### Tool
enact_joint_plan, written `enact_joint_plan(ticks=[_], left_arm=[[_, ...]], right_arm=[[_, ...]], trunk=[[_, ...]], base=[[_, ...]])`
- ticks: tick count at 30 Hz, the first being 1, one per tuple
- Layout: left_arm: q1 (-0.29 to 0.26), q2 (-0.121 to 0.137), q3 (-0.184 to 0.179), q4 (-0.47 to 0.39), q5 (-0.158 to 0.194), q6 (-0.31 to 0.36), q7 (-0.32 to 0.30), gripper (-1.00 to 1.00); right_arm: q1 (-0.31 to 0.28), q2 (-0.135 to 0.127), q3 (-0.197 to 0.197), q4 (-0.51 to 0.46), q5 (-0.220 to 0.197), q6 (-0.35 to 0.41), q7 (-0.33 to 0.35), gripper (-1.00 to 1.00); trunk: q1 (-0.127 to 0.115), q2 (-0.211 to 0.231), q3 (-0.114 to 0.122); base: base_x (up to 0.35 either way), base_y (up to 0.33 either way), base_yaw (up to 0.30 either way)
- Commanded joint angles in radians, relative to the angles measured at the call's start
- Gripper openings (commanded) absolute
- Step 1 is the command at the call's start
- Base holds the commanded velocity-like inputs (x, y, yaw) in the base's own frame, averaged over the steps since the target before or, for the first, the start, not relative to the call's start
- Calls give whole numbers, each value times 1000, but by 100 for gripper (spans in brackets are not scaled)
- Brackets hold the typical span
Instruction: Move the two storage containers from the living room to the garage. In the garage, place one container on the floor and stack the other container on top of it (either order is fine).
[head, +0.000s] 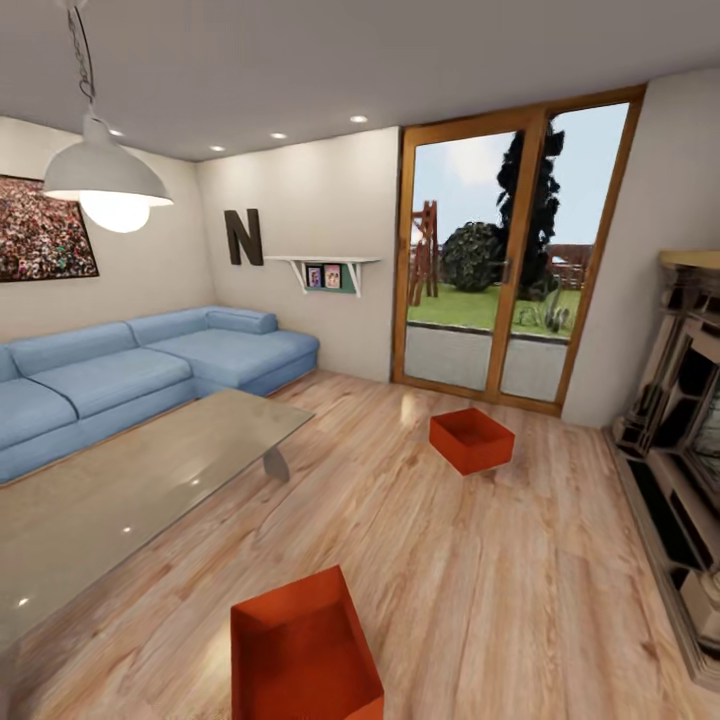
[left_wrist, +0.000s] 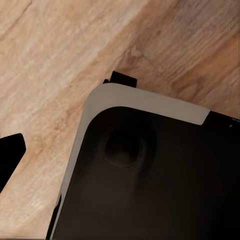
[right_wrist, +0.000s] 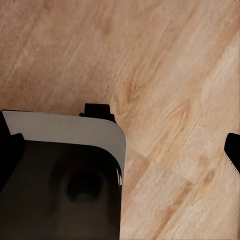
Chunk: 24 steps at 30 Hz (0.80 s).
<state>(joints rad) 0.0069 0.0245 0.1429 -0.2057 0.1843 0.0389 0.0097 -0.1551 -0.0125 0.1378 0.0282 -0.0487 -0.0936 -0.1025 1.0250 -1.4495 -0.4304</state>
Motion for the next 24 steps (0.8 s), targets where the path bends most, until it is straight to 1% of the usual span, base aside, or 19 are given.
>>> enact_joint_plan(ticks=[1,15,18,24], left_arm=[[1,0,0,-3,10,4,1,100],[1,-3,1,-5,11,4,1,100],[1,-2,0,-4,12,4,1,100],[1,-2,0,-3,12,4,1,100]], right_arm=[[-1,0,8,3,-5,-6,-2,100],[-1,0,8,3,-5,-7,-3,100],[-1,0,6,3,-5,-7,-4,100],[-1,1,5,2,-6,-10,-5,100]], trunk=[[0,-1,-1],[0,-1,-1],[0,-1,-1],[0,-1,-1]], base=[[0,0,281],[0,0,279],[67,-124,88],[113,-223,20]])
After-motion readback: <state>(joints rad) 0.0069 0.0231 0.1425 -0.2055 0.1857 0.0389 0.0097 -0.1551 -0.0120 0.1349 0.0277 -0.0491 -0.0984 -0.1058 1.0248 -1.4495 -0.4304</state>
